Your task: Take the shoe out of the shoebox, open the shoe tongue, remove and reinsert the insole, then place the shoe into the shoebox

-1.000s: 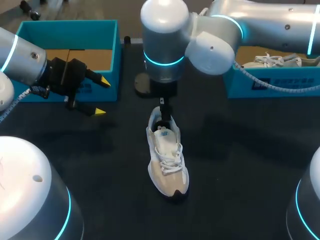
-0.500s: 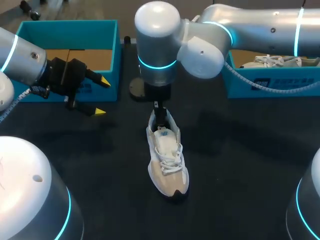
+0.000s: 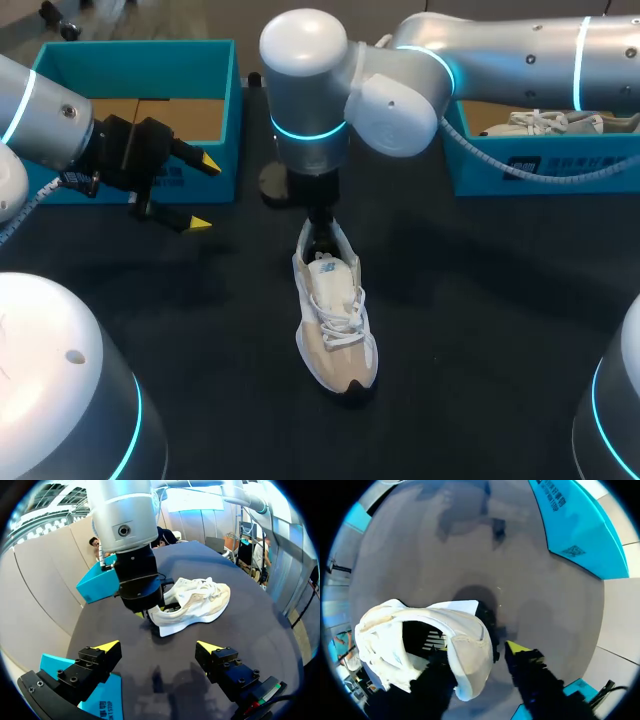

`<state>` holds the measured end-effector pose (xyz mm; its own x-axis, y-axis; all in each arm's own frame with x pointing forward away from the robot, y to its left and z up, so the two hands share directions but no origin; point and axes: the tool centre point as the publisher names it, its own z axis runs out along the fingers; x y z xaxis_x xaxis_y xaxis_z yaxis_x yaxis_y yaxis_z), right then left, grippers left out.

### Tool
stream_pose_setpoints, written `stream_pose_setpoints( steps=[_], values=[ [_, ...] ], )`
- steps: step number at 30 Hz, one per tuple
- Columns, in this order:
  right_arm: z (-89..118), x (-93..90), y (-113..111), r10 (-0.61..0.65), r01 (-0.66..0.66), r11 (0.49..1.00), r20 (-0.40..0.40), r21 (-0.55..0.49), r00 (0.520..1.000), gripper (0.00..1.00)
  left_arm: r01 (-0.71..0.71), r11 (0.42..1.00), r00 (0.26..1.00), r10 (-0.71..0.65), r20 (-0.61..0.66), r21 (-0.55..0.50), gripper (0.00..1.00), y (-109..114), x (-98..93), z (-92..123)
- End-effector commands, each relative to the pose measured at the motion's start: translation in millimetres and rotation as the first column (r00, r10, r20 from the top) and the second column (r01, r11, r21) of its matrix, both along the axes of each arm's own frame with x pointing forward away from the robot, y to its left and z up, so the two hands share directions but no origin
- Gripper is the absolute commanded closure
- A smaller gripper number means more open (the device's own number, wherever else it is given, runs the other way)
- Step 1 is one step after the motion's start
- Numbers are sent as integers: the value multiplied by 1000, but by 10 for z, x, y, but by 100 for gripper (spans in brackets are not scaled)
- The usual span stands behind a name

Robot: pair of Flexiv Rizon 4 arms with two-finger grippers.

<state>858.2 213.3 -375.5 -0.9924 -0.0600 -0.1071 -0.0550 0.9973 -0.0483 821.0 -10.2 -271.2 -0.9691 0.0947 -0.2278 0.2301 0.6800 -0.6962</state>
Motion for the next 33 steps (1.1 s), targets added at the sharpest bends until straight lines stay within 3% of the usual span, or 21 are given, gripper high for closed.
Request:
stream_pose_setpoints(
  steps=[1, 8, 12, 18, 27, 33],
  values=[
    [-24, -12, 33, -5, 5, 1000, -4, -13, 1000, 100, -1, 1000, 1000, 1, 0, 3, 0, 1, -10, 6],
    [-38, -32, 9, -44, 44, 998, 4, -41, 999, 100, -1, 1000, 1000, 1, 0, 3, 0, 1, -10, 6],
    [101, -65, -36, -63, 65, 996, 24, -63, 998, 100, -1, 1000, 1000, 1, 0, 3, 0, 1, -10, 6],
    [542, -124, -158, -63, 67, 994, 42, -82, 997, 100, -1, 1000, 1000, 1, 0, 3, 0, 1, -10, 6],
    [1368, -198, -306, -35, 40, 991, 42, -126, 998, 100, -1, 1000, 1000, 1, 0, 3, 0, 1, -10, 6],
    [1717, -182, -403, -68, 71, 993, 41, -98, 997, 100, -1, 1000, 1000, 1, 0, 3, 0, 1, -10, 6]
  ],
)
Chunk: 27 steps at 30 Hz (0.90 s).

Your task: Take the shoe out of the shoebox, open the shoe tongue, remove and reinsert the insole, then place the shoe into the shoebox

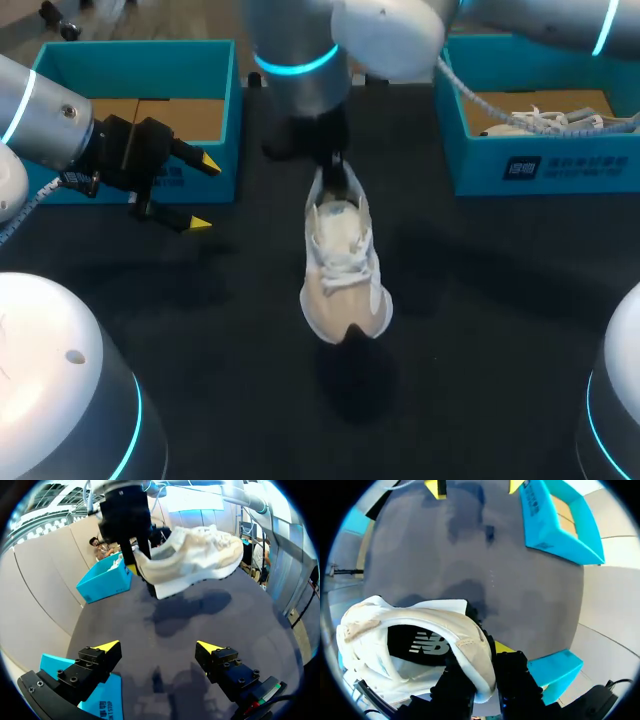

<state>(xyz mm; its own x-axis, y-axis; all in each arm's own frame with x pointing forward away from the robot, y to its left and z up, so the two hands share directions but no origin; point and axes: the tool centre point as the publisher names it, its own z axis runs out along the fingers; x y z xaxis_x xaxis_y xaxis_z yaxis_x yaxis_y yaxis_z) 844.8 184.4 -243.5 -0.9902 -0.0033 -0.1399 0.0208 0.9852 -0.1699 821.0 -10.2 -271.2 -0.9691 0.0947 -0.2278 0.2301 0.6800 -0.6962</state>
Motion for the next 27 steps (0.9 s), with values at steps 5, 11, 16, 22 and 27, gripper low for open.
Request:
stream_pose_setpoints(
  steps=[5, 11, 16, 22, 27],
  values=[
    [597, -30, -180, 14, -15, 1000, 21, 16, 1000, 100, -1, 1000, 1000, 1, 0, 3, 0, 1, -10, 6],
    [771, 35, -297, -54, 54, 999, 98, 2, 994, 100, -1, 1000, 1000, 1, 0, 3, 0, 1, -10, 6],
    [771, 35, -297, -54, 54, 999, 98, 2, 994, 100, -1, 1000, 1000, 1, 0, 3, 0, 1, -10, 6],
    [771, 35, -297, -54, 54, 999, 98, 2, 994, 100, -1, 1000, 1000, 1, 0, 3, 0, 1, -10, 6],
    [771, 35, -297, -54, 54, 999, 98, 2, 994, 100, -1, 1000, 1000, 1, 0, 3, 0, 1, -10, 6]
  ],
)
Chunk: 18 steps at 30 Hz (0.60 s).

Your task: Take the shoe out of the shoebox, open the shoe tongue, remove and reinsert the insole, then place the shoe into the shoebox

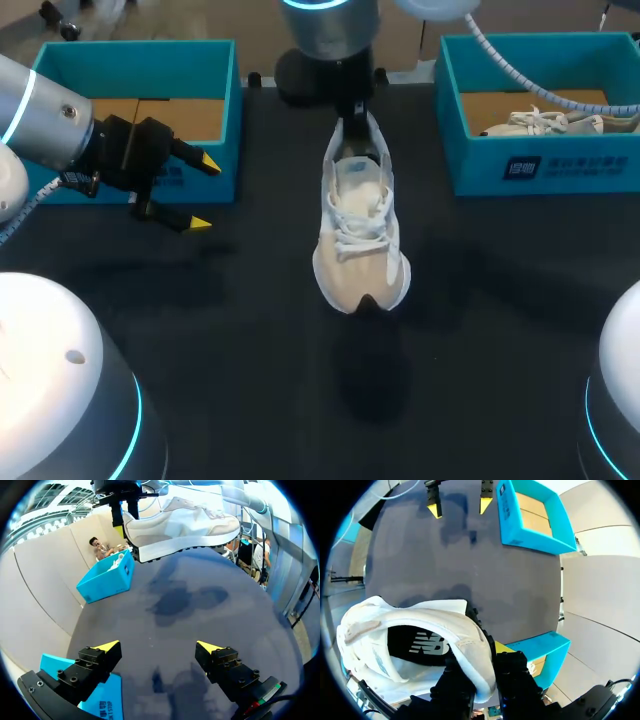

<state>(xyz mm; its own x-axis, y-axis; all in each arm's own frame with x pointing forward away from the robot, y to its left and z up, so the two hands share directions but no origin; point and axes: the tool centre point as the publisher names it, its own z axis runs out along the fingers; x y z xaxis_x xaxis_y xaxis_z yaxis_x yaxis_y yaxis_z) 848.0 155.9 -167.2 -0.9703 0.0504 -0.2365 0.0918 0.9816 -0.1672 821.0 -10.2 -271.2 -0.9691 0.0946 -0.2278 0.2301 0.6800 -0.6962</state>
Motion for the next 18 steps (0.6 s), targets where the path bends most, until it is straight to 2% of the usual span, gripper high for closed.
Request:
stream_pose_setpoints(
  steps=[1, 3, 7, 18],
  values=[
    [9, 2, -12, 1, -1, 1000, 0, 2, 1000, 100, -1, 1000, 1000, 1, 0, 3, 0, 1, -10, 6],
    [43, 115, -172, -1, 1, 1000, 44, -9, 999, 100, -1, 1000, 1000, 1, 0, 3, 0, 1, -10, 6],
    [72, 331, -495, 12, -10, 999, 53, -38, 999, 100, -1, 1000, 1000, 1, 0, 3, 0, 1, -10, 6],
    [265, 905, -1196, 43, -38, 996, 58, -77, 997, 100, -1, 1000, 1000, 1, 0, 3, 0, 1, -10, 6]
  ],
)
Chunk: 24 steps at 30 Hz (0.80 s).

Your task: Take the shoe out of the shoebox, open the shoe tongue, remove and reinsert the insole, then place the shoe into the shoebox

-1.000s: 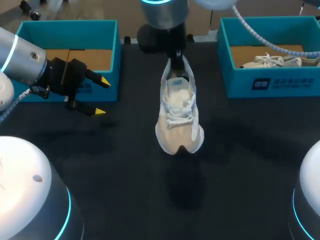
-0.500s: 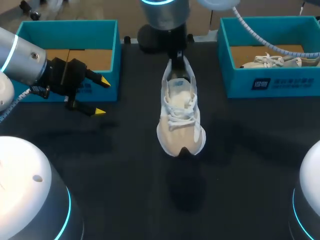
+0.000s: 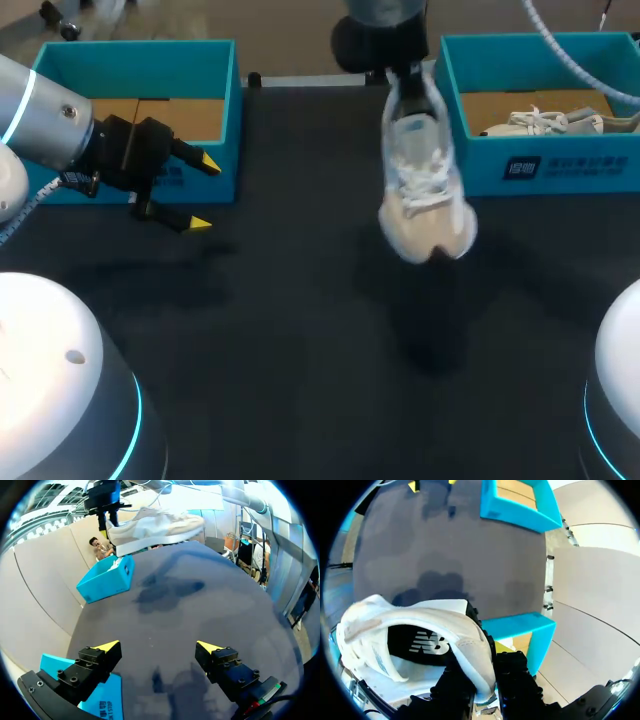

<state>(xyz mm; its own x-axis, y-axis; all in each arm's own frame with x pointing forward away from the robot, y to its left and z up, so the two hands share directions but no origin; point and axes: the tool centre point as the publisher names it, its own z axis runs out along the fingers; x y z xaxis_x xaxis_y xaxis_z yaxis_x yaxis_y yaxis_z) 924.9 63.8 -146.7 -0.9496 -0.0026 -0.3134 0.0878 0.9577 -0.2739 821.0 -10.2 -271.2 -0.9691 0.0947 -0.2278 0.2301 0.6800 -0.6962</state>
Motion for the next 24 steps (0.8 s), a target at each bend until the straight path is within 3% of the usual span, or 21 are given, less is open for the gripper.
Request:
stream_pose_setpoints(
  steps=[1, 11, 24],
  values=[
    [58, 187, -340, 22, -21, 999, -24, 37, 999, 100, -1, 1000, 1000, 1, 0, 3, 0, 1, -10, 6],
    [59, 527, -916, 28, -26, 999, -45, 34, 999, 100, -1, 1000, 1000, 1, 0, 3, 0, 1, -10, 6],
    [59, 527, -916, 28, -26, 999, -45, 34, 999, 100, -1, 1000, 1000, 1, 0, 3, 0, 1, -10, 6]
  ],
)
